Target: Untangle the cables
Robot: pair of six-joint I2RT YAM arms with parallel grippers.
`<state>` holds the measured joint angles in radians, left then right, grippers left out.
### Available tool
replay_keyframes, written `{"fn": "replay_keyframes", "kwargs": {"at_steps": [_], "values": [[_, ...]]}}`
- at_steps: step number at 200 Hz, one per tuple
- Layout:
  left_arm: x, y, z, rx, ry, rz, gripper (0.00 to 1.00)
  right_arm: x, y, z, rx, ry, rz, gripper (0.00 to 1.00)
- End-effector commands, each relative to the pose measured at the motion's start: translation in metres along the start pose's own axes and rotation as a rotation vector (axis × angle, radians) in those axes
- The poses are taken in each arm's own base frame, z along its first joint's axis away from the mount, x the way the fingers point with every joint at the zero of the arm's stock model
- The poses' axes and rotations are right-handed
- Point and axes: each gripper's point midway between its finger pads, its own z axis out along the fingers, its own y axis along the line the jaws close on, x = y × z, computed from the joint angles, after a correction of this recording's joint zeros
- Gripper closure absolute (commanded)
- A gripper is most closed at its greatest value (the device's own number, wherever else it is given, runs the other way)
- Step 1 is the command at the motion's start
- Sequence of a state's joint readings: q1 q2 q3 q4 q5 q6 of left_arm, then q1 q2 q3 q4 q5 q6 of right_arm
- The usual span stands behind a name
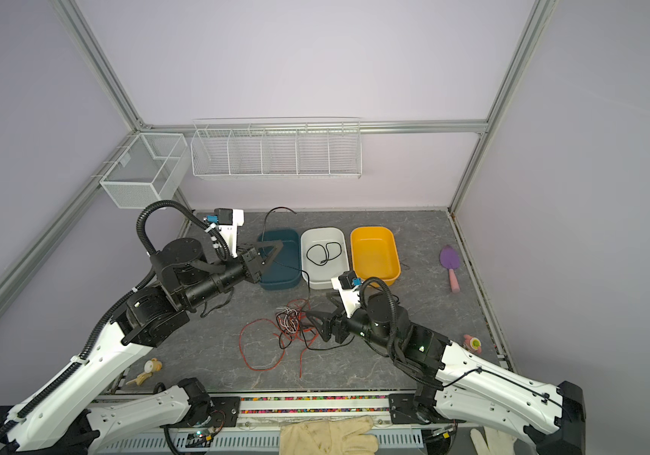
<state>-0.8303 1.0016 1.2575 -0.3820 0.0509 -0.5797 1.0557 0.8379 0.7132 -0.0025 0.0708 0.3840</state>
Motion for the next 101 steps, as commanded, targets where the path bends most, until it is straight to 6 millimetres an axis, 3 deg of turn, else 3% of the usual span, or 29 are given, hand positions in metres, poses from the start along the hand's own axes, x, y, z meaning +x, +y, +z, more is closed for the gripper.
{"fn": "replay_keyframes", "kwargs": {"at_steps": [1, 37, 78, 101], "values": [[0.007, 0.004, 0.0, 0.002, 0.014, -0.021, 1.0, -0.006, 0.003, 0.007, 0.007, 0.022, -0.066, 0.16], [0.01, 0.004, -0.002, 0.011, 0.013, -0.038, 1.0, -0.013, -0.008, 0.021, 0.076, 0.043, -0.066, 0.21], [0.013, 0.007, -0.008, 0.015, 0.003, -0.046, 1.0, -0.008, -0.022, 0.032, 0.119, 0.089, -0.021, 0.29], [0.015, 0.008, -0.011, 0.019, 0.0, -0.051, 1.0, -0.003, -0.024, 0.038, 0.094, 0.109, 0.015, 0.43]]}}
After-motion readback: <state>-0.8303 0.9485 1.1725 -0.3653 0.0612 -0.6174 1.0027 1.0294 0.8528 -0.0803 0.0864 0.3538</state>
